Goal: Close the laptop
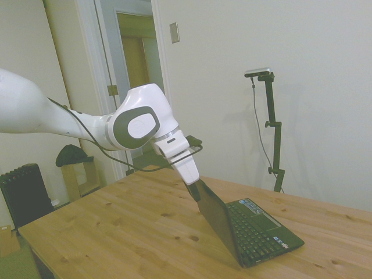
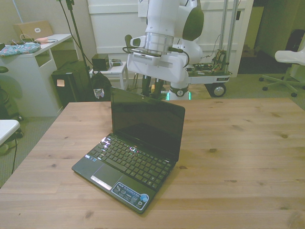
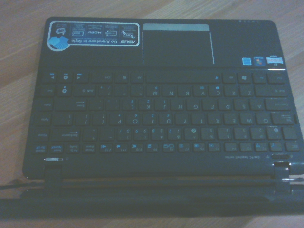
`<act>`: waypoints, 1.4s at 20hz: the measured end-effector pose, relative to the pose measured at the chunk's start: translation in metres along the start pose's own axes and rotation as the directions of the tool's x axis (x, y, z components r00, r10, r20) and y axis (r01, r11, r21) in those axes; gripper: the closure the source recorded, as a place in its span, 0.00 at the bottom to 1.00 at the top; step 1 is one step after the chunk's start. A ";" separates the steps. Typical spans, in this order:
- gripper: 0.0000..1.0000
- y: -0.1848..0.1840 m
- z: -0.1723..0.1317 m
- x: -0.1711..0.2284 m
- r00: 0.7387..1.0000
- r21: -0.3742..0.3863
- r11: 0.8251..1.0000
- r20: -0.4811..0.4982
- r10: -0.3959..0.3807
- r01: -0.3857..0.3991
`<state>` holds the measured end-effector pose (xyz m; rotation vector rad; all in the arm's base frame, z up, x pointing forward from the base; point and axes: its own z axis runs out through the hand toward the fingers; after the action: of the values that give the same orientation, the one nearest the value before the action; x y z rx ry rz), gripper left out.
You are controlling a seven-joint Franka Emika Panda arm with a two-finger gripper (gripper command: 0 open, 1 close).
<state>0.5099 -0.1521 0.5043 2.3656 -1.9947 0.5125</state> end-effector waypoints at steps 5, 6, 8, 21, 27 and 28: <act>1.00 0.006 -0.007 0.021 0.999 -0.004 0.999 -0.006 0.034 -0.034; 1.00 0.008 -0.007 0.025 0.999 -0.005 0.999 -0.008 0.040 -0.040; 1.00 0.012 -0.005 0.036 0.999 -0.008 0.999 -0.010 0.047 -0.047; 1.00 -0.011 0.044 0.117 0.999 -0.055 0.997 -0.017 0.052 -0.053; 1.00 -0.027 0.105 0.153 0.999 -0.071 0.997 -0.010 0.036 -0.037; 1.00 -0.028 0.119 0.156 1.000 -0.072 0.997 -0.007 0.030 -0.031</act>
<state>0.5873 -0.3216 0.4359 2.2928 -2.0139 0.4398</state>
